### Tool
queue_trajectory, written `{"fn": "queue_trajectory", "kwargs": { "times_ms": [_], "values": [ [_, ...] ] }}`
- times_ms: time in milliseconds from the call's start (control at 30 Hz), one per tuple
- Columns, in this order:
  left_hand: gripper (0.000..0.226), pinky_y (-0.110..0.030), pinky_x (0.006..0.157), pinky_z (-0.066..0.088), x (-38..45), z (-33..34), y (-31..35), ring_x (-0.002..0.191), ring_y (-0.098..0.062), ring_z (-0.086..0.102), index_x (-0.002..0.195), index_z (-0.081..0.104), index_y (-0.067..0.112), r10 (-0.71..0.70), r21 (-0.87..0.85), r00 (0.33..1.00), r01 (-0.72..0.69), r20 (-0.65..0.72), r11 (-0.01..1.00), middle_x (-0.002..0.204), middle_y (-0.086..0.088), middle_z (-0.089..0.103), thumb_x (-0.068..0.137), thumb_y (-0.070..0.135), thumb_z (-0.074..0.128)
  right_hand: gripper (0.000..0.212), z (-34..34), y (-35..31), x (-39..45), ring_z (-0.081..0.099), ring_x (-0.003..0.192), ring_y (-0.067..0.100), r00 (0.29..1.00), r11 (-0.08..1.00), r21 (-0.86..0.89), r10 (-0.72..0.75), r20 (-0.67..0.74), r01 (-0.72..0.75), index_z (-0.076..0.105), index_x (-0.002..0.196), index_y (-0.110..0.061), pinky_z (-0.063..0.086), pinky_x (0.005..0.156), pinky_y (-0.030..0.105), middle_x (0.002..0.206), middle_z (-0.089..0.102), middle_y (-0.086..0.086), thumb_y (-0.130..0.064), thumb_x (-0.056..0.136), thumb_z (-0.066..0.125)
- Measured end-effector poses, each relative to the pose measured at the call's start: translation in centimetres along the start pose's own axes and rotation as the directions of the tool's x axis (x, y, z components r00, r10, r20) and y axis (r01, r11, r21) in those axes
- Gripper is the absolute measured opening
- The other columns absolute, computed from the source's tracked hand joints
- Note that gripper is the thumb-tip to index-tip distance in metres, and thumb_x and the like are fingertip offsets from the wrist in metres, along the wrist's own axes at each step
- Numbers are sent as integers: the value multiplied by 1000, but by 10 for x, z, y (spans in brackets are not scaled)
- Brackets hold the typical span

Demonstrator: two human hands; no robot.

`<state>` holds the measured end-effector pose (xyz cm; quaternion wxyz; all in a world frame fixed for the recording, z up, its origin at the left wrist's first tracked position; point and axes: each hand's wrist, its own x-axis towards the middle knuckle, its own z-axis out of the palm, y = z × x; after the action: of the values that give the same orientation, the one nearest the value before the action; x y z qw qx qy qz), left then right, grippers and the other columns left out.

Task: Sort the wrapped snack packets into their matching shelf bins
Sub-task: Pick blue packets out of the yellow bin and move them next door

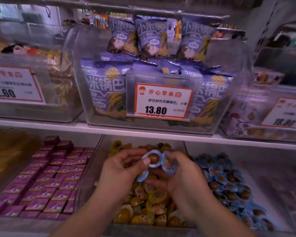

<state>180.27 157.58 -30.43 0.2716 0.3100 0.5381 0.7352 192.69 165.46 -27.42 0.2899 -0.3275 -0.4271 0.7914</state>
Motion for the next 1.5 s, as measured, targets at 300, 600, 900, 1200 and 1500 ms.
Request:
{"fn": "queue_trajectory", "kwargs": {
  "times_ms": [300, 600, 900, 1200, 1500],
  "values": [
    [55, -23, 87, 54, -24, 39, -1, 100, 0, 65, 116, 62, 51, 275, 526, 939, -343, 205, 779, 108, 27, 68, 76, 18, 83, 37, -18, -6, -27, 69, 103, 31, 971, 958, 227, 133, 198, -177, 66, 121, -3, 57, 89, 45, 119, 68, 20, -27, 94, 58],
    [57, -26, 113, 35, -27, 56, -15, 137, 3, 37, 144, 44, 37, 266, 542, 812, -553, 519, 633, 148, 24, 42, 91, 57, 50, 17, -106, -40, -25, 70, 78, 27, 958, 936, -281, -254, -130, 210, 71, 92, -12, 54, 76, 45, 92, 73, 12, -17, 79, 80],
    [80, -32, 116, 27, 0, 33, -36, 140, -1, 29, 150, 24, 46, -125, 741, 741, -615, 660, 270, 156, 24, 24, 80, 84, 33, 35, -180, -47, -4, 68, 100, 14, 889, 237, -971, -451, -73, 40, 70, 114, -18, 51, 78, 22, 102, 73, -3, -44, 90, 65],
    [52, -38, 92, 46, 13, 3, -14, 105, -18, 57, 117, 58, 39, -200, 800, 776, -593, 599, 94, 114, 7, 53, 78, 66, 37, 49, -78, 15, 10, 39, 133, 8, 808, 296, -848, -542, 229, 439, 52, 138, -24, 30, 113, 20, 144, 37, -5, -32, 90, 60],
    [36, -34, 80, 50, 37, -37, 3, 95, -25, 62, 101, 67, 30, -43, 919, 926, -377, 375, -118, 101, 0, 62, 88, 56, 47, 30, -80, 26, 20, 33, 130, -6, 775, 352, -810, -605, 186, 469, 66, 116, -26, 24, 106, 4, 138, 32, -21, -12, 90, 58]
  ]
}}
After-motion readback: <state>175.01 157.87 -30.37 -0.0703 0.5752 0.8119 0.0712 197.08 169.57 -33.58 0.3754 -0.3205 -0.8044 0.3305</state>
